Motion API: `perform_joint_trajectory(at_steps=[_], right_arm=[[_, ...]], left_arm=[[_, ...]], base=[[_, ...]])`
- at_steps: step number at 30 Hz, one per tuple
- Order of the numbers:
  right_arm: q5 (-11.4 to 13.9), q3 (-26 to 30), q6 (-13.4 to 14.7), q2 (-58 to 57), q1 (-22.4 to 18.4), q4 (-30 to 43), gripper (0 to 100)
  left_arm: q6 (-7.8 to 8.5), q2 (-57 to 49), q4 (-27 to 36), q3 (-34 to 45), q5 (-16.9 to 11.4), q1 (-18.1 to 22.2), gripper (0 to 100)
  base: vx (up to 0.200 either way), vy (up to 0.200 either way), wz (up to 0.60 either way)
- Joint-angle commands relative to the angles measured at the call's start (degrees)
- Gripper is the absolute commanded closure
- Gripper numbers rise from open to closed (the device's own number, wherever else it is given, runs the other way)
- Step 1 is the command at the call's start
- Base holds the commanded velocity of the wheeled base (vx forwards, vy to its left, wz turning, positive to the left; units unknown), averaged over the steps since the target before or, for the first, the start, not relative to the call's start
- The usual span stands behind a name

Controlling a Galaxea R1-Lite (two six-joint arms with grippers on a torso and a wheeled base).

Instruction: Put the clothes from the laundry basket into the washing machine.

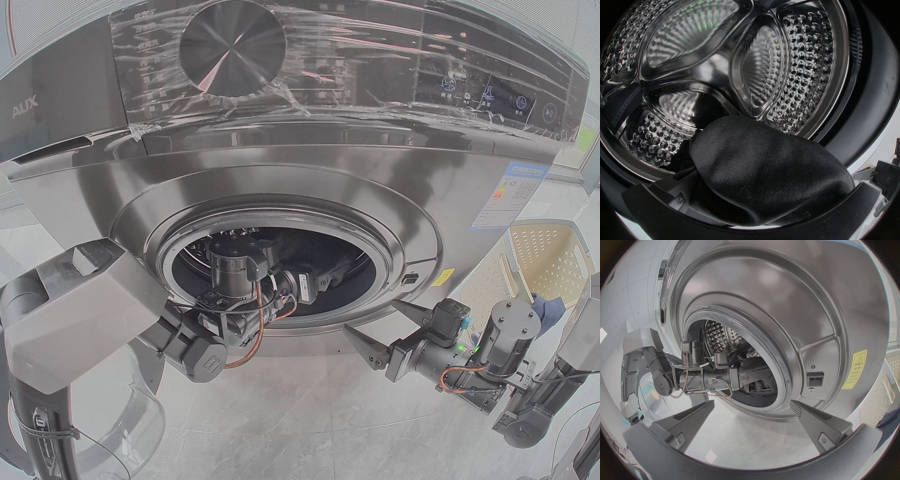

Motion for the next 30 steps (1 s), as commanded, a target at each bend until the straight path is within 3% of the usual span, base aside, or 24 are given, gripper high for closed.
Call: perform_joint_trajectory(at_steps=[1, 5, 6, 9, 14, 17, 23, 26, 27, 30], right_arm=[[0.01, 0.01, 0.01, 0.14, 0.01, -0.04, 0], [0.01, -0.08, 0.01, 0.23, 0.1, -0.04, 0], [0.01, 0.01, 0.01, 0.23, 0.36, -0.04, 0], [0.01, 0.01, 0.01, 0.14, 0.54, -0.04, 0], [0.01, 0.01, 0.01, 0.23, 0.45, -0.04, 0], [0.01, 0.01, 0.01, 0.14, 0.45, -0.04, 0], [0.01, 0.01, 0.01, 0.23, 0.45, -0.04, 0], [0.01, 0.01, 0.01, 0.23, 0.45, -0.04, 0], [0.01, 0.01, 0.01, 0.23, 0.45, -0.04, 0], [0.01, 0.01, 0.01, 0.23, 0.45, -0.04, 0]], left_arm=[[0.14, -0.02, 0.0, 1.42, -0.14, 0.13, 0], [0.14, 2.09, 0.0, 1.42, 0.04, 0.31, 0], [0.14, 3.85, -0.17, 0.54, 0.21, 0.48, 100], [-0.04, 6.31, -0.44, -2.8, 0.74, 1.27, 100], [-0.3, 16.85, -1.93, -21.0, 5.84, 4.7, 100], [-0.39, 20.81, -2.02, -28.55, 7.51, 6.55, 100], [-0.39, 23.45, -2.11, -36.64, 9.18, 8.22, 100], [-0.21, 23.27, -2.02, -36.38, 9.44, 7.95, 100], [-0.21, 22.92, -2.02, -35.32, 9.44, 7.69, 0], [-0.3, 20.28, -1.58, -29.87, 9.26, 6.81, 0]], base=[[0.0, 0.0, 0.0], [0.0, 0.0, 0.0], [0.0, 0.0, 0.0], [0.0, 0.0, 0.0], [0.0, 0.0, 0.0], [0.0, 0.0, 0.0], [0.0, 0.0, 0.0], [0.0, 0.0, 0.0], [0.0, 0.0, 0.0], [0.0, 0.0, 0.0]])
